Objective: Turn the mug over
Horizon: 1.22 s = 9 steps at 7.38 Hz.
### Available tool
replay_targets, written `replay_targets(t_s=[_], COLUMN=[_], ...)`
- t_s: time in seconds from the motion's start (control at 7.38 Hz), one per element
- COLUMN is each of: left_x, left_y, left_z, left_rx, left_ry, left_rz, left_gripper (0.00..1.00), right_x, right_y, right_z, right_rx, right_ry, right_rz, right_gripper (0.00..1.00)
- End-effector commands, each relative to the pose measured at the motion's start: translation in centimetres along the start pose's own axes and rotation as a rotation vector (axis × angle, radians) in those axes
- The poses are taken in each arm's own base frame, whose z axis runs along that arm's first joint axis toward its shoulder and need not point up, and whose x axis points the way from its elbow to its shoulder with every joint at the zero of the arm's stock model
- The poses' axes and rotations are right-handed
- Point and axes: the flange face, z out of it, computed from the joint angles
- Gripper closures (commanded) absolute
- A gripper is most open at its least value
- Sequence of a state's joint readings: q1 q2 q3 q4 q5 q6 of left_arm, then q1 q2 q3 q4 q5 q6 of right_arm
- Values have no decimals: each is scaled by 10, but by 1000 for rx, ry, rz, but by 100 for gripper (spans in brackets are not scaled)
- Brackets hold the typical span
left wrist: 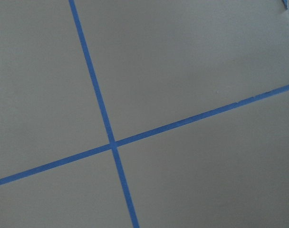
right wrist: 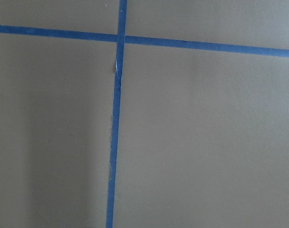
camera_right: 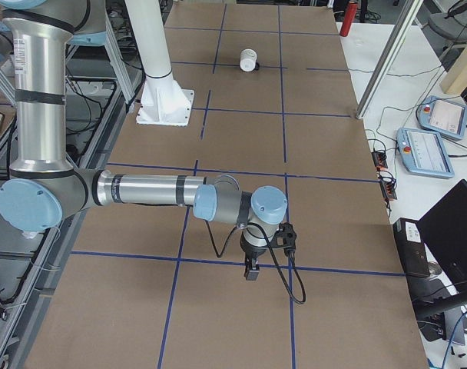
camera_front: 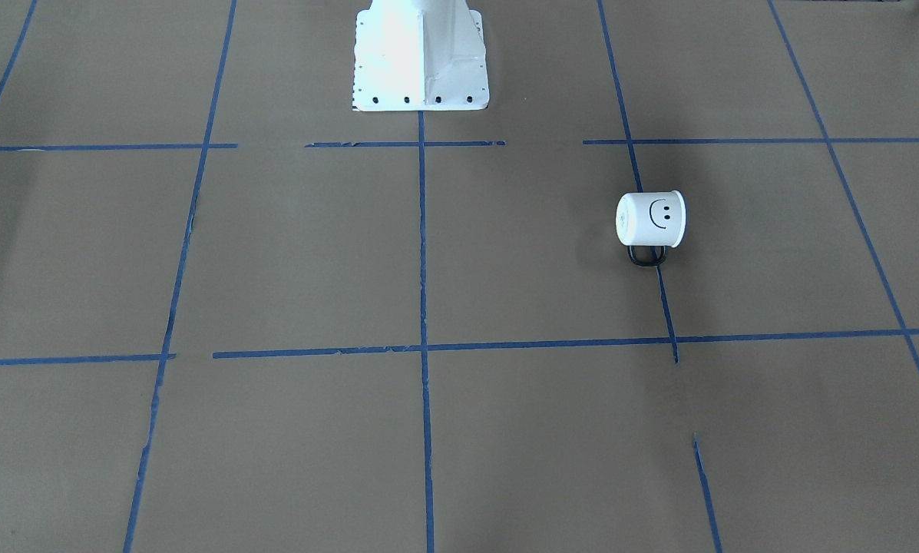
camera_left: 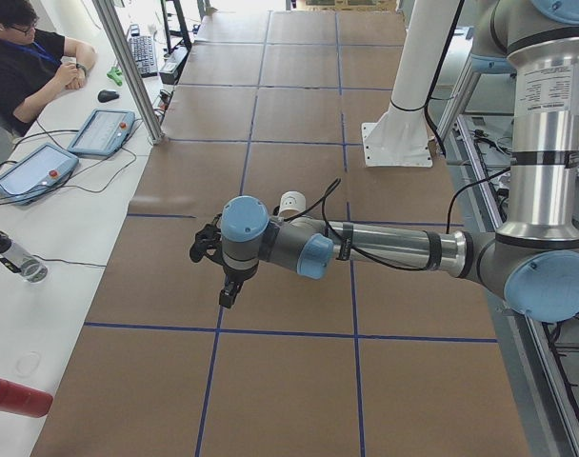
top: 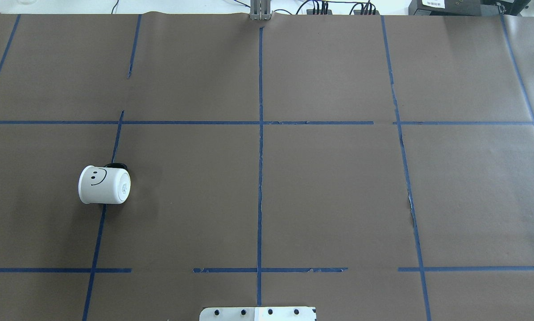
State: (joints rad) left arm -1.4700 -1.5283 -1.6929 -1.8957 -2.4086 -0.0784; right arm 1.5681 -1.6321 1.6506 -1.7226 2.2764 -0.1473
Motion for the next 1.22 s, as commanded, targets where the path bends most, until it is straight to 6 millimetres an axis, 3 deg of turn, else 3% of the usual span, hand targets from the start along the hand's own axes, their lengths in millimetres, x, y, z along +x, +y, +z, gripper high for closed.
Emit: replay_targets(t_s=[0.0, 0.27, 0.54, 0.68, 0.81, 0.95, 1.08], left_x=[78, 148, 170, 190, 225, 243, 246], left_y=[-9, -3, 14, 12, 7, 7, 17], left_z=[53, 87, 123, 152, 176, 173, 169], left_rx=[16, 28, 69, 135, 163, 163, 164], left_ry=[95, 226, 360, 384, 394, 442, 530], left_rz=[-123, -168, -186, -245, -300, -314, -305], left_gripper=[0, 0, 0, 0, 0, 0, 0], right_x=[0, 0, 0, 0, 0, 0, 0], right_y=[0, 0, 0, 0, 0, 0, 0], right_z=[0, 0, 0, 0, 0, 0, 0], right_rx=[0, 0, 0, 0, 0, 0, 0], right_ry=[0, 0, 0, 0, 0, 0, 0], right_rz=[0, 0, 0, 0, 0, 0, 0], right_gripper=[0, 0, 0, 0, 0, 0, 0])
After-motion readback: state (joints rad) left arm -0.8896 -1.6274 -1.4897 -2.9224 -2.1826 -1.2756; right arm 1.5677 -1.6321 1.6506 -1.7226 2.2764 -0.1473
